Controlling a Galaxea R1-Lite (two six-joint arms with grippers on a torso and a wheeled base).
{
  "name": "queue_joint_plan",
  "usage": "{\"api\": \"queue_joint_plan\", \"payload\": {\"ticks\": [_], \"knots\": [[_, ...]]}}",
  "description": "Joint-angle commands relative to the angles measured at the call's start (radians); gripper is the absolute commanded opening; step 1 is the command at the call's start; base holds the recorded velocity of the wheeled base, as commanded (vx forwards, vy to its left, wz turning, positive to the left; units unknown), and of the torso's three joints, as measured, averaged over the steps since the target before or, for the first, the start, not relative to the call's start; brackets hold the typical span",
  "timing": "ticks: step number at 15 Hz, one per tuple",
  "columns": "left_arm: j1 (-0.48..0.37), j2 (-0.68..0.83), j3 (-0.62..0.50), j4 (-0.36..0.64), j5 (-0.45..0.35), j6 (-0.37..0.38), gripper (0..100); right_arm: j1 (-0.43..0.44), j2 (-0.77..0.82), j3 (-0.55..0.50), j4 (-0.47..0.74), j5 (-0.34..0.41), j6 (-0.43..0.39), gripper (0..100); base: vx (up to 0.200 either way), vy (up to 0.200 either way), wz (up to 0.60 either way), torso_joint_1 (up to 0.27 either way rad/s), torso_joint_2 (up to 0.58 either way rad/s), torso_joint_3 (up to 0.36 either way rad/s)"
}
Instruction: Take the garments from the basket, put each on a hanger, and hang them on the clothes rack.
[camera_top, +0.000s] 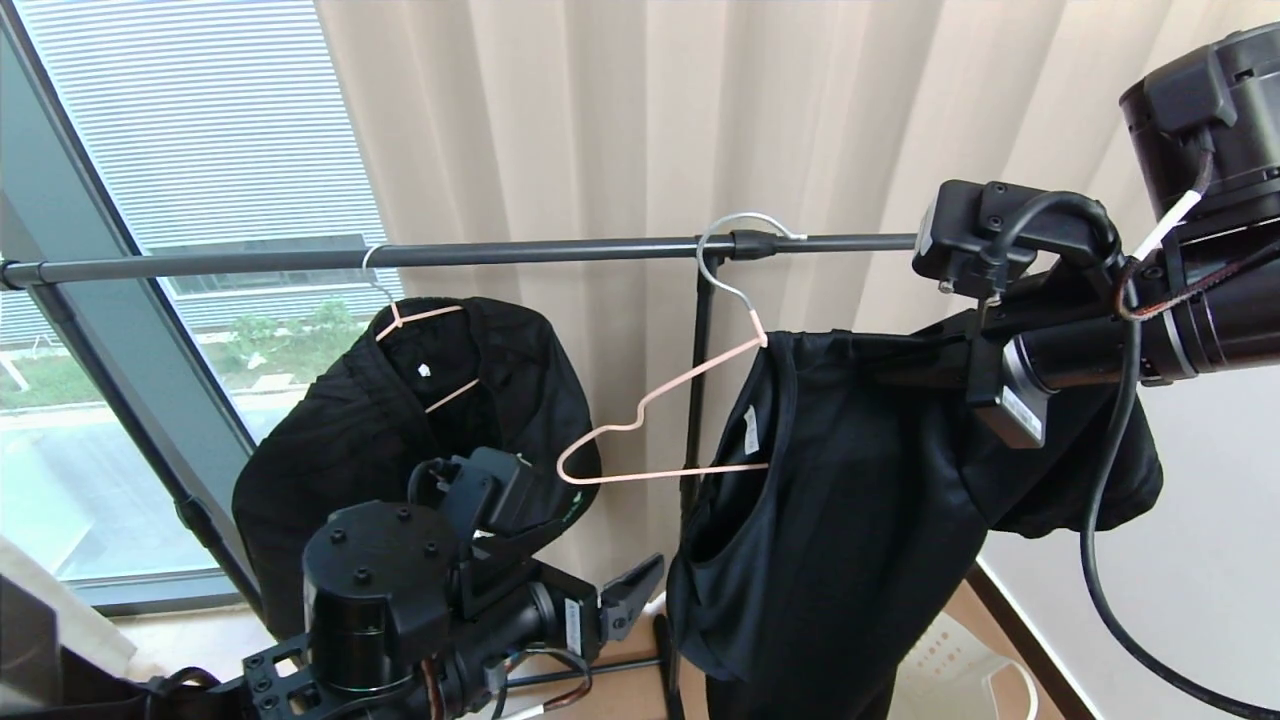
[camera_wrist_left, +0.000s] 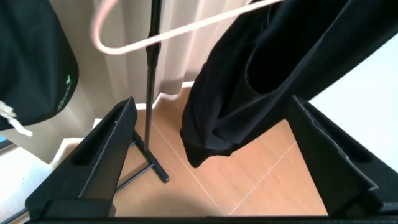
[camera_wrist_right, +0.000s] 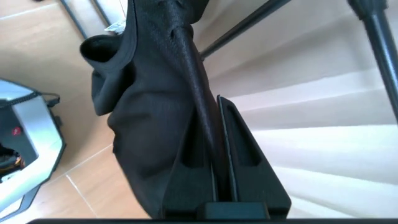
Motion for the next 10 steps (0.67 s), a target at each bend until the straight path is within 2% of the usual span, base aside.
{"api": "queue_joint_plan", "payload": {"ticks": [1,3,7,10], "knots": [[-0.027,0.076,-0.041,-0.003,0.017,-0.013,100,0.027,-0.021,0.041,-0.023,-0.025,0.011,0,0.000,0.000,0.00,0.000,0.00,0.000],[-0.041,0.106,-0.077,-0.003,0.045,-0.023,100,0.048,-0.029,0.058,-0.035,-0.040,0.044,0,0.000,0.000,0.00,0.000,0.00,0.000],[-0.045,0.146,-0.120,-0.003,0.054,-0.023,100,0.063,-0.043,0.058,-0.035,-0.048,0.045,0,0.000,0.000,0.00,0.000,0.00,0.000],[-0.047,0.164,-0.127,-0.003,0.091,-0.019,100,0.074,-0.080,0.067,-0.035,-0.047,0.047,0,0.000,0.000,0.00,0.000,0.00,0.000]]}}
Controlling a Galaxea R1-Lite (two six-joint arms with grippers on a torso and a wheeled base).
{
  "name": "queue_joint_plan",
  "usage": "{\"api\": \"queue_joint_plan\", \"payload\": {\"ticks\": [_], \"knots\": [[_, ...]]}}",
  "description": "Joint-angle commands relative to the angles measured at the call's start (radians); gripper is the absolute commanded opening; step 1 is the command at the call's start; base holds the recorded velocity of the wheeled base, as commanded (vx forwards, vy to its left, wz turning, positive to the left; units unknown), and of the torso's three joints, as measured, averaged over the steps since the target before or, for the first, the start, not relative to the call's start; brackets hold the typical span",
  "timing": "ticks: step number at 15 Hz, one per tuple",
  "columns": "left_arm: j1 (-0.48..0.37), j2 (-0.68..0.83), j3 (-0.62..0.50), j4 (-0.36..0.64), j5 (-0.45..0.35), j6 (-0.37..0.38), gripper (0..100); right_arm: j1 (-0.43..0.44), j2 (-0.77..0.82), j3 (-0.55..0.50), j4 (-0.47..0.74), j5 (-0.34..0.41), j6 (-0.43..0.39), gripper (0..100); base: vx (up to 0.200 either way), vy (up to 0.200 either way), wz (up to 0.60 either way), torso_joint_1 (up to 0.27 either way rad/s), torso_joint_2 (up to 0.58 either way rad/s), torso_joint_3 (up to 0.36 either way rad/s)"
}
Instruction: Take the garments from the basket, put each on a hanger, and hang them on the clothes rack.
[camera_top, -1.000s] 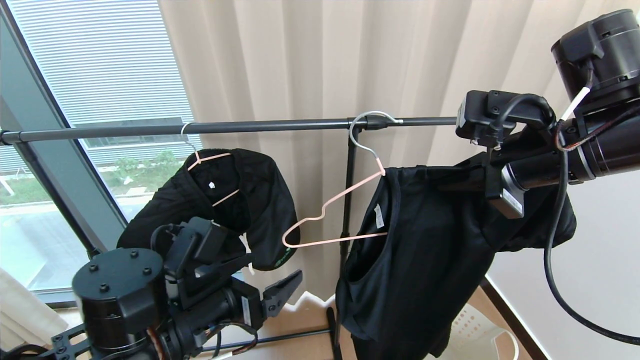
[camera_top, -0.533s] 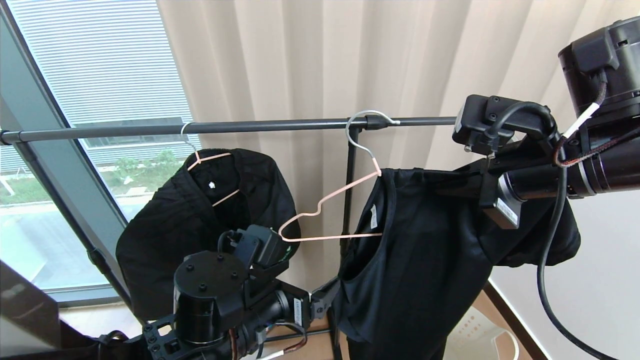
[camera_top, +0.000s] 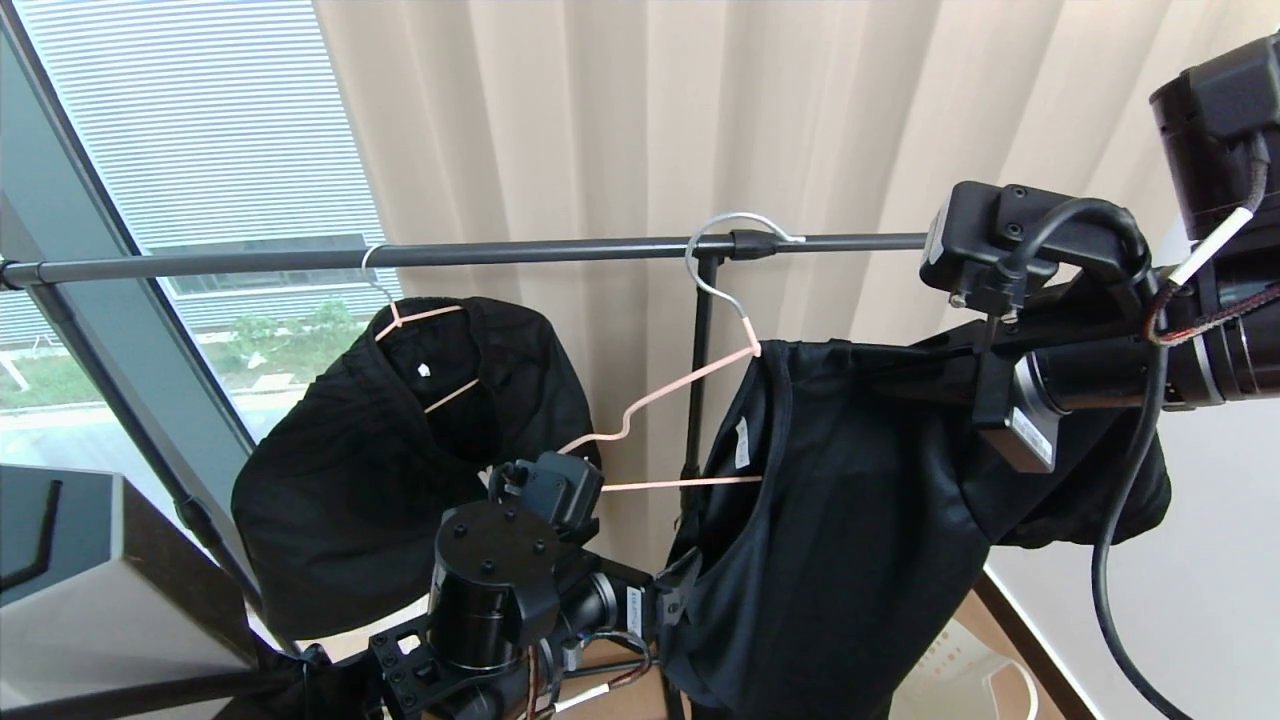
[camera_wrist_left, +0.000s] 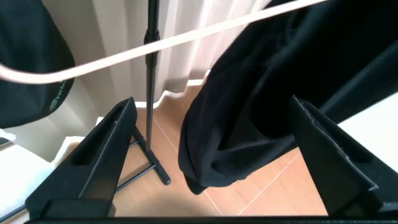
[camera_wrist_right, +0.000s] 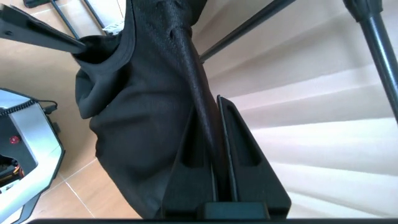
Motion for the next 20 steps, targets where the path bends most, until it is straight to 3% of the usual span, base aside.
{"api": "queue_joint_plan", "payload": {"ticks": [1,3,4,8,10,15,20], "knots": [[-0.012,0.013,-0.003,0.000,0.001,0.001,100,0.006,-0.035,0.013,0.000,0.001,-0.001,0,0.000,0.000,0.00,0.000,0.00,0.000],[-0.027,0.013,0.000,0.000,0.006,0.007,100,0.006,-0.044,0.013,0.000,0.001,-0.001,0,0.000,0.000,0.00,0.000,0.00,0.000],[-0.029,0.013,0.010,0.000,0.009,0.015,0,0.006,-0.048,0.014,0.000,0.001,0.001,0,0.000,0.000,0.00,0.000,0.00,0.000],[-0.049,-0.017,0.023,-0.019,0.043,0.030,0,-0.002,-0.065,0.017,0.000,0.001,0.059,0,0.000,0.000,0.00,0.000,0.00,0.000],[-0.040,-0.072,0.039,-0.023,0.058,0.090,0,-0.010,-0.068,0.037,0.000,0.000,0.116,0,0.000,0.000,0.00,0.000,0.00,0.000],[0.007,-0.122,0.072,-0.025,0.053,0.095,0,-0.105,-0.099,0.094,0.000,0.063,0.156,0,0.000,0.000,0.00,0.000,0.00,0.000],[0.034,-0.114,0.082,-0.025,0.049,0.093,0,-0.120,-0.191,0.183,0.000,0.092,0.176,0,0.000,0.000,0.00,0.000,0.00,0.000]]}}
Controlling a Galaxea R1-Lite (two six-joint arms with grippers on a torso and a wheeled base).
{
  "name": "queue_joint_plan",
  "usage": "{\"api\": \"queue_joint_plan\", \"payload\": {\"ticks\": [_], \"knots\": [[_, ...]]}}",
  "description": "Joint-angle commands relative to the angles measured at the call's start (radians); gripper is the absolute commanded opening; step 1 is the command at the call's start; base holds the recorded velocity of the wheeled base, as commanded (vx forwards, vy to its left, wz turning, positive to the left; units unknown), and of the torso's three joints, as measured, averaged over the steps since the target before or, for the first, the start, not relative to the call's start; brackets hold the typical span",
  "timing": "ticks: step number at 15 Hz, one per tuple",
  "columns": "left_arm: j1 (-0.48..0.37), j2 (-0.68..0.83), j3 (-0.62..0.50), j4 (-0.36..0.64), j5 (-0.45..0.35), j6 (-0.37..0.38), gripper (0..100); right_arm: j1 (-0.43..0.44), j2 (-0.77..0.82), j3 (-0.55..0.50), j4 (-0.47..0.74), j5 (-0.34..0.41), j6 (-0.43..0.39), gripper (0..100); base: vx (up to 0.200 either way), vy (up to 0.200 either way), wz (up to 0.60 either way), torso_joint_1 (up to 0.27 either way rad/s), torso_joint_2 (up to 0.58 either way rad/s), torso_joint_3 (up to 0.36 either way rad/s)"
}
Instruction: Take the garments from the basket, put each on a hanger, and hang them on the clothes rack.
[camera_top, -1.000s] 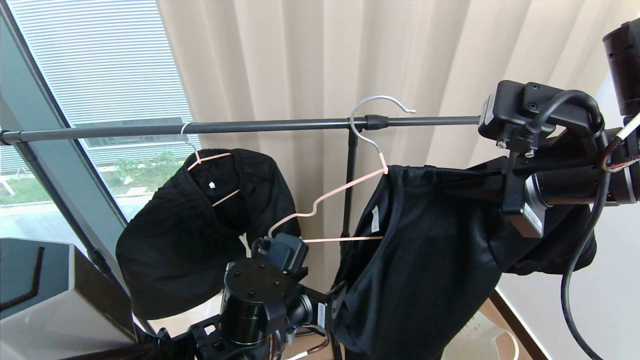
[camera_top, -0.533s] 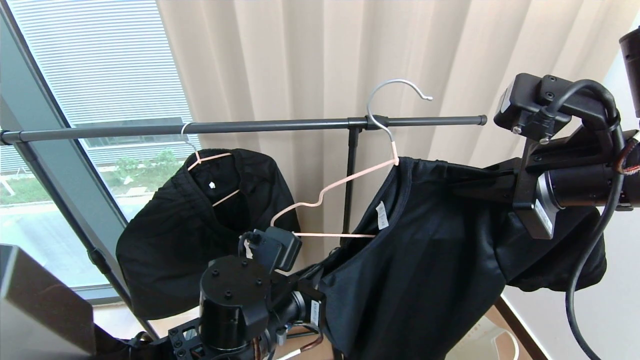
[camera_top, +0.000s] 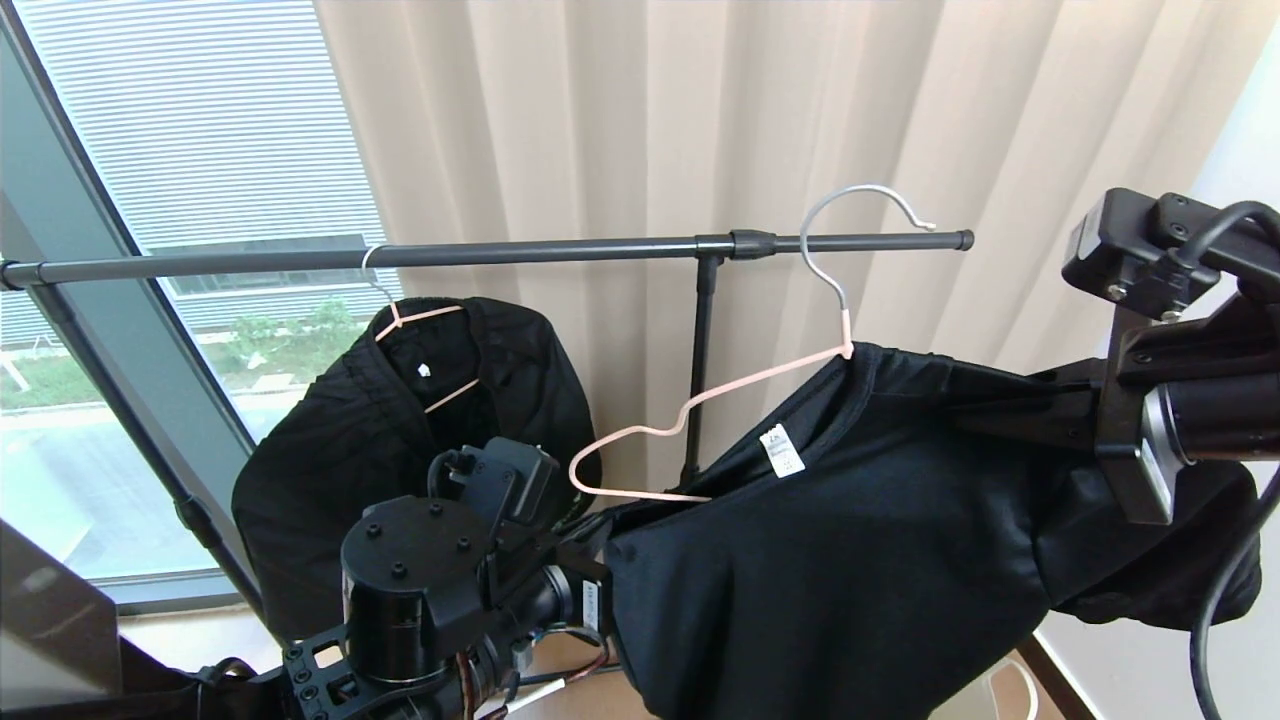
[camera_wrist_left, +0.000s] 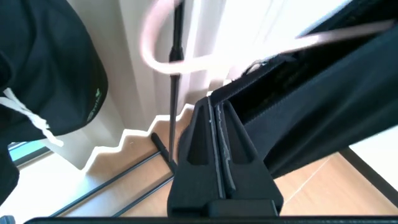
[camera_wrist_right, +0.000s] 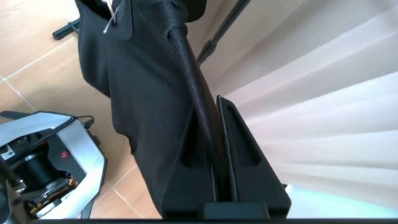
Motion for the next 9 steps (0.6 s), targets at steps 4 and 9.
{"api": "queue_joint_plan", "payload": {"ticks": [4,9], "knots": [[0.036,-0.003,0.004,-0.020,-0.006,-0.003,0,-0.003,-0.098,0.091,-0.009,0.000,0.026,0,0.000,0.000,0.00,0.000,0.00,0.000],[0.071,-0.006,-0.001,-0.020,-0.006,-0.003,0,-0.006,-0.127,0.139,-0.015,-0.001,0.028,0,0.000,0.000,0.00,0.000,0.00,0.000]]}}
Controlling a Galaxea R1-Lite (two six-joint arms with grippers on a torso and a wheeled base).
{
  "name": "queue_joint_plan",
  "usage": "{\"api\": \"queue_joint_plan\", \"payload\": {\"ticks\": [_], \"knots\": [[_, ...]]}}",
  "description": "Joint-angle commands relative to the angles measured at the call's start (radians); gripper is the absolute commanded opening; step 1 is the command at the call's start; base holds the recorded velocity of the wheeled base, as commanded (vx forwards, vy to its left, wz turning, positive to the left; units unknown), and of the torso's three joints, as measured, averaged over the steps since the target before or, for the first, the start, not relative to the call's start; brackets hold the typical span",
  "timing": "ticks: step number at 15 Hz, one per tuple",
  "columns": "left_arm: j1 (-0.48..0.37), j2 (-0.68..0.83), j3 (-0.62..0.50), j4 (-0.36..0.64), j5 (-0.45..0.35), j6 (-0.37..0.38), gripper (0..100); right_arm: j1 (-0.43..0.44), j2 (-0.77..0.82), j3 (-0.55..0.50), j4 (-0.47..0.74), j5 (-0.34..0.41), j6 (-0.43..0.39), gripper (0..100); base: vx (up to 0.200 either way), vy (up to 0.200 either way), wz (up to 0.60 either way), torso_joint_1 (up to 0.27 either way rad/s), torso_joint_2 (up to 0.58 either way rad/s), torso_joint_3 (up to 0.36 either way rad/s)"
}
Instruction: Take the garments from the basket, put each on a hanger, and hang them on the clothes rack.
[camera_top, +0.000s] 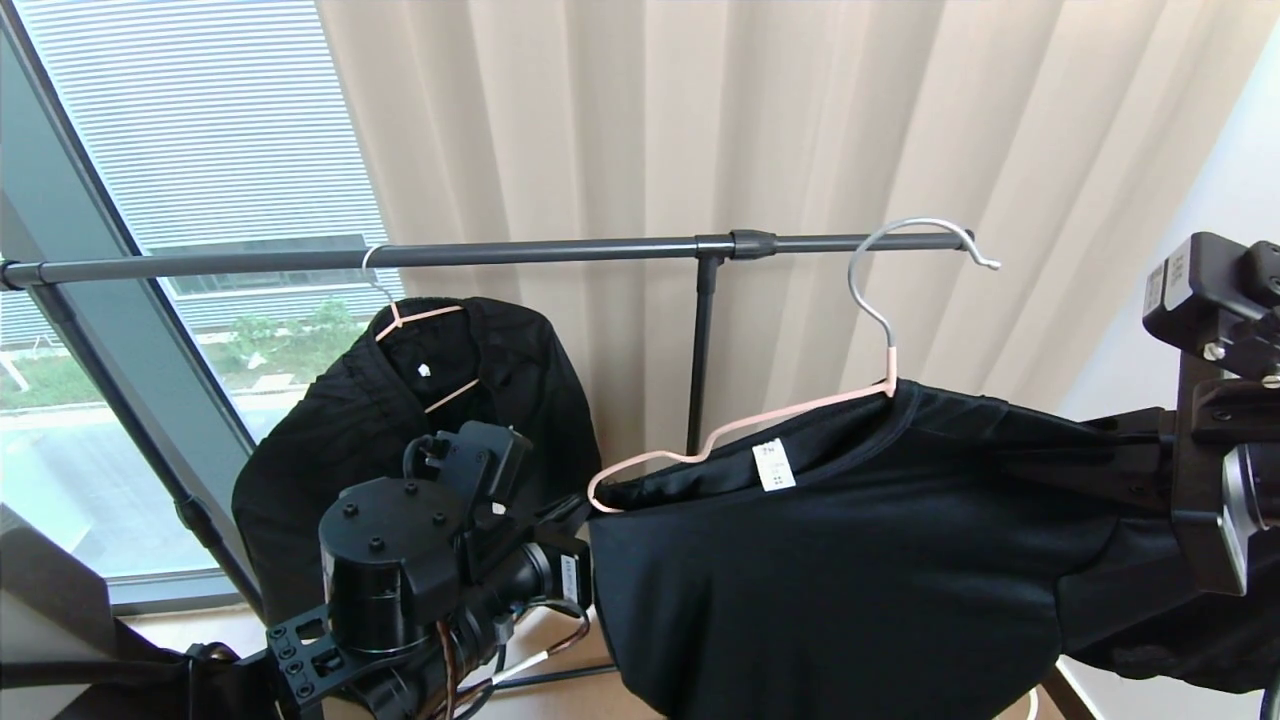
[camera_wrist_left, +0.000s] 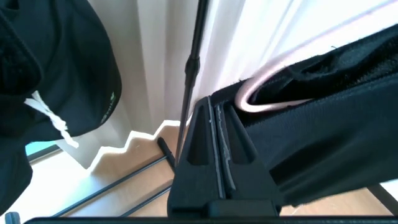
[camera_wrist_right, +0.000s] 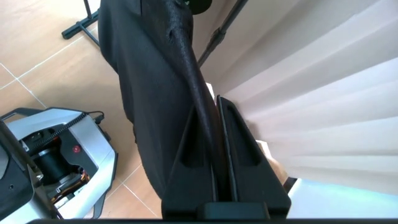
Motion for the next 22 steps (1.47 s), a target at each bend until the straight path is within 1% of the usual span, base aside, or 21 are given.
{"api": "queue_joint_plan", "payload": {"ticks": [1,4,11,13,14,16,18,19,20,22], "knots": [[0.008,-0.008,-0.009,0.001,0.001,0.000,0,-0.010,-0.022,0.030,-0.016,-0.001,-0.002,0,0.000,0.000,0.00,0.000,0.00,0.000],[0.010,-0.031,-0.031,0.001,-0.001,0.001,0,-0.010,-0.028,0.063,-0.064,-0.002,-0.002,0,0.000,0.000,0.00,0.000,0.00,0.000],[0.035,-0.052,-0.051,0.004,-0.001,0.006,0,-0.010,-0.057,0.105,-0.067,-0.004,-0.005,0,0.000,0.000,0.00,0.000,0.00,0.000],[0.041,-0.072,-0.074,0.007,-0.001,0.027,0,-0.010,-0.054,0.106,-0.067,-0.002,-0.005,0,0.000,0.000,0.00,0.000,0.00,0.000],[0.042,-0.085,-0.080,0.009,-0.005,0.041,0,-0.010,-0.054,0.114,-0.067,-0.002,-0.004,0,0.000,0.000,0.00,0.000,0.00,0.000],[0.041,-0.108,-0.081,0.010,-0.059,0.056,0,-0.010,-0.049,0.139,-0.076,-0.004,-0.004,0,0.000,0.000,0.00,0.000,0.00,0.000],[0.031,-0.117,-0.094,0.022,-0.068,0.067,0,-0.010,-0.048,0.186,-0.151,-0.005,0.001,0,0.000,0.000,0.00,0.000,0.00,0.000],[0.022,-0.128,-0.094,0.025,-0.068,0.095,0,-0.010,-0.046,0.215,-0.203,-0.004,0.024,0,0.000,0.000,0.00,0.000,0.00,0.000],[0.016,-0.134,-0.092,0.027,-0.071,0.130,0,-0.010,-0.042,0.241,-0.251,-0.004,0.065,0,0.000,0.000,0.00,0.000,0.00,0.000],[0.008,-0.134,-0.095,0.025,-0.079,0.161,0,-0.006,-0.005,0.271,-0.323,-0.007,0.119,0,0.000,0.000,0.00,0.000,0.00,0.000]]}}
